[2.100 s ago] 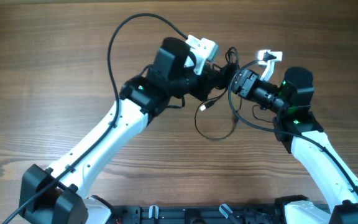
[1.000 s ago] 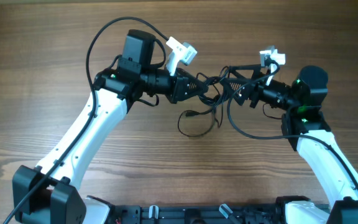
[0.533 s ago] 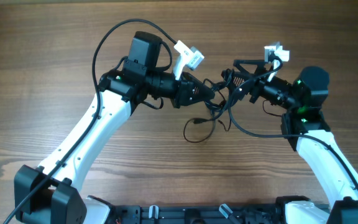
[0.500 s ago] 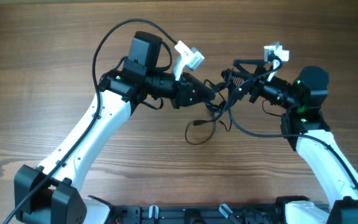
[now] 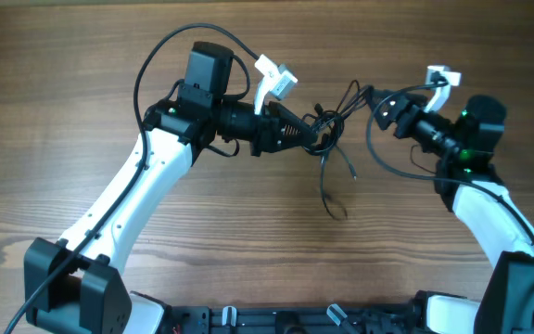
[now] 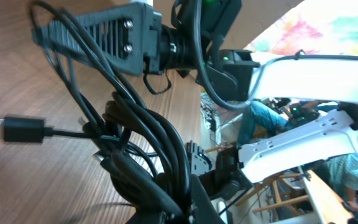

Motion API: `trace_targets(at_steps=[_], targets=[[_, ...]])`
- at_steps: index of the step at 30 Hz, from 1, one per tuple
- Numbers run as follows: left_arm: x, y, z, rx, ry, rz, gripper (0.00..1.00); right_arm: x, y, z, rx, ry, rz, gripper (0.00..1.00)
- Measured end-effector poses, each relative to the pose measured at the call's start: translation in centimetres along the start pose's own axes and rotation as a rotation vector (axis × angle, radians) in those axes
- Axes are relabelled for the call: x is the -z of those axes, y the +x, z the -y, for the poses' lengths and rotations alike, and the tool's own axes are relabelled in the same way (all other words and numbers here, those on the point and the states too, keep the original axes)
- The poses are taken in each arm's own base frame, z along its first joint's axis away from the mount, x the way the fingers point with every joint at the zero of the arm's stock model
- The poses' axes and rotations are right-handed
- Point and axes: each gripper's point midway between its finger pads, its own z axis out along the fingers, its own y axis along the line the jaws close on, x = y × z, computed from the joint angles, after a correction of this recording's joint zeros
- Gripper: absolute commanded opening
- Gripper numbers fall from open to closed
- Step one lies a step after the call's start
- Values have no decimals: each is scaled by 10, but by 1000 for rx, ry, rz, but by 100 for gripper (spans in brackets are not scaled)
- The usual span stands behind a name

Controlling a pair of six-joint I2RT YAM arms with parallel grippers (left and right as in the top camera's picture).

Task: Untangle cables

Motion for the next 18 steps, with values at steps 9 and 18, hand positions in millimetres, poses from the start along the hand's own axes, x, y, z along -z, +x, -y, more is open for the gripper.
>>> trace_targets(at_steps=[9, 18], targets=[[6, -5, 42, -59, 208, 13, 4, 29, -36, 62, -82, 195, 162, 97], [23, -31, -19, -38, -122, 109, 4, 29, 9, -20, -47, -270, -123, 100]])
